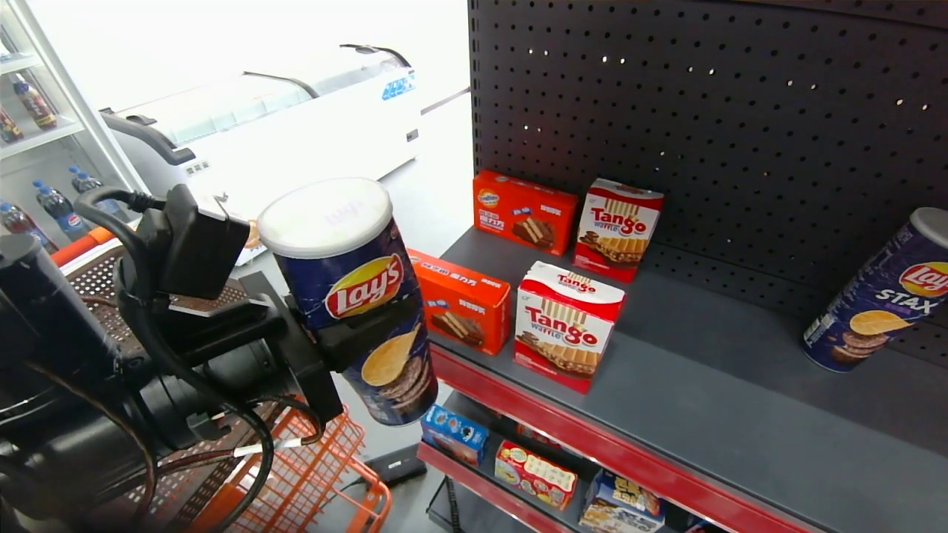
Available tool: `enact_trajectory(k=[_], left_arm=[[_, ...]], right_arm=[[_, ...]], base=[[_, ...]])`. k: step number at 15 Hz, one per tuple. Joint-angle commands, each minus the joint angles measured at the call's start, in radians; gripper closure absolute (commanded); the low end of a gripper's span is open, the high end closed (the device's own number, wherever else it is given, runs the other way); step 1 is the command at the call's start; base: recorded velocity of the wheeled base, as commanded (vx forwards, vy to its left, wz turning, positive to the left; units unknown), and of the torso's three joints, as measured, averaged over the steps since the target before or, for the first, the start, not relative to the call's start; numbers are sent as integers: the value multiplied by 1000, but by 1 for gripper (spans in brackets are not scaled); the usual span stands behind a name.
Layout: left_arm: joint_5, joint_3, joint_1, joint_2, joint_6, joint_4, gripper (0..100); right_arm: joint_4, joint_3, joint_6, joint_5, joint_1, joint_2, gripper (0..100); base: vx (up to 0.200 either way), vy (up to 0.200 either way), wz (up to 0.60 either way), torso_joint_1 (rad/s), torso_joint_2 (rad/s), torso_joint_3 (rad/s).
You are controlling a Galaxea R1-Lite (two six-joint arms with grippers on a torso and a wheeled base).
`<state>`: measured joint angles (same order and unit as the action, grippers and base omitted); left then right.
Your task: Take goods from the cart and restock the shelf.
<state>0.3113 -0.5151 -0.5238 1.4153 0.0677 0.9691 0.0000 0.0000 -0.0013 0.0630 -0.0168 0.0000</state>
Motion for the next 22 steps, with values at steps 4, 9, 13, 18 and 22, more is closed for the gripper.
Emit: enact_trajectory(k=[4, 9, 13, 18, 22], left_arm=[[20, 17, -77, 4, -2, -4, 100], [23, -28, -93, -18, -19, -119, 100], [48, -31, -156, 5, -19, -110, 100], [84, -80, -176, 47, -19, -109, 100], [111, -112, -183, 68, -19, -109, 100]], right_arm=[[0, 0, 0, 0, -2, 0, 0], [0, 0, -6, -3, 0, 0, 0], [0, 0, -5, -6, 0, 0, 0], [0, 0, -5, -6, 0, 0, 0], [0, 0, -5, -6, 0, 0, 0]], base=[[0, 0, 0, 0, 0, 0], [0, 0, 0, 0, 0, 0], [0, 0, 0, 0, 0, 0], [0, 0, -240, 3, 3, 0], [0, 0, -600, 2, 5, 1]])
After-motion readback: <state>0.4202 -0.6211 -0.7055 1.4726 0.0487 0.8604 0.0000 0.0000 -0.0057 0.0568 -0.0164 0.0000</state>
